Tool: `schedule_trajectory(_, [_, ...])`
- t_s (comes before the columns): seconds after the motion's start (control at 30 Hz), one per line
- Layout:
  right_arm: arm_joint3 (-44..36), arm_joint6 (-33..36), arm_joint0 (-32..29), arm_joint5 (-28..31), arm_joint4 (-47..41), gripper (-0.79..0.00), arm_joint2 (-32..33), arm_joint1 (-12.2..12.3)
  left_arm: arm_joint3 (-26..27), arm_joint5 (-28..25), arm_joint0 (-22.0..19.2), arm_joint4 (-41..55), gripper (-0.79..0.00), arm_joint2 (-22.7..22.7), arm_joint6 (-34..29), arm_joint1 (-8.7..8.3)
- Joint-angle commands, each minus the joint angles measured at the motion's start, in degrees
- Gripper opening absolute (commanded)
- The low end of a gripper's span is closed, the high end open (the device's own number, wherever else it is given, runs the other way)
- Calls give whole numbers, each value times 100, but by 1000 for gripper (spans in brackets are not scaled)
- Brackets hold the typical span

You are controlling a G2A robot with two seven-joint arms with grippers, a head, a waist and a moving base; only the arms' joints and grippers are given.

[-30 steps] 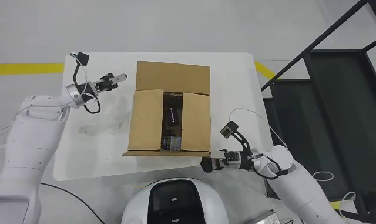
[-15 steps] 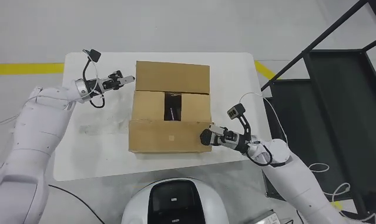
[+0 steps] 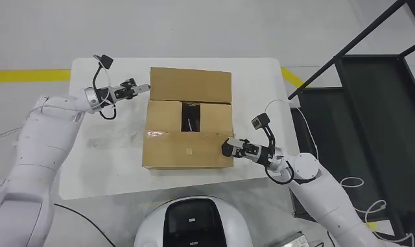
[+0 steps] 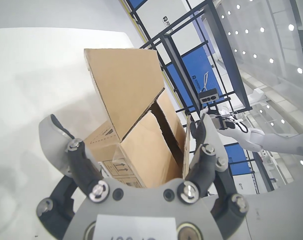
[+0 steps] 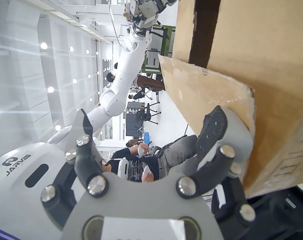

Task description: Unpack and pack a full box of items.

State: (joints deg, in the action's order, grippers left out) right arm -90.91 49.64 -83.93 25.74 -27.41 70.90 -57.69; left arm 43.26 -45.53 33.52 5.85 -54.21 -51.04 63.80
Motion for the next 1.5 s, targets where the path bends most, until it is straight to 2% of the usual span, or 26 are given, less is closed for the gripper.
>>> schedule_trajectory(0.0, [1, 13, -10, 5, -1, 0, 11, -1, 135, 208, 52, -114, 0, 81, 212, 40])
schedule_trajectory(0.17, [-25, 109, -69, 16, -36, 0, 95, 10, -214, 467, -157, -293, 0, 335, 801, 239])
schedule_trajectory(0.37, [-66, 221, -161, -12, -53, 0, 224, 32, -905, 287, -484, -115, 0, 614, 1293, 568])
schedule_trajectory(0.6, [-79, 281, -197, -81, 10, 0, 284, 41, -1464, 6, -741, 644, 0, 744, 846, 880])
schedule_trajectory(0.73, [-50, 294, -192, -114, 28, 0, 276, 37, -1652, -281, -814, 1103, 0, 683, 417, 958])
schedule_trajectory(0.8, [-32, 303, -176, -128, 29, 0, 259, 32, -1637, -510, -794, 1470, 0, 626, -89, 970])
schedule_trajectory(0.83, [-20, 298, -168, -130, 31, 0, 247, 28, -1628, -503, -803, 1583, 0, 610, -270, 964])
schedule_trajectory(1.0, [9, 279, -121, -134, 71, 0, 205, 13, -1323, -473, -706, 1746, 0, 590, -300, 838])
schedule_trajectory(1.13, [39, 194, -103, -127, 171, 0, 191, 4, -738, -480, -501, 1948, 0, 576, -294, 666])
schedule_trajectory(1.27, [38, 28, -99, -90, 394, 0, 188, -4, 115, -310, -174, 2278, 0, 556, -464, 391])
schedule_trajectory(1.47, [-16, -151, -143, -41, 504, 0, 266, -4, 1272, 390, 310, 2902, 0, 391, -1165, -92])
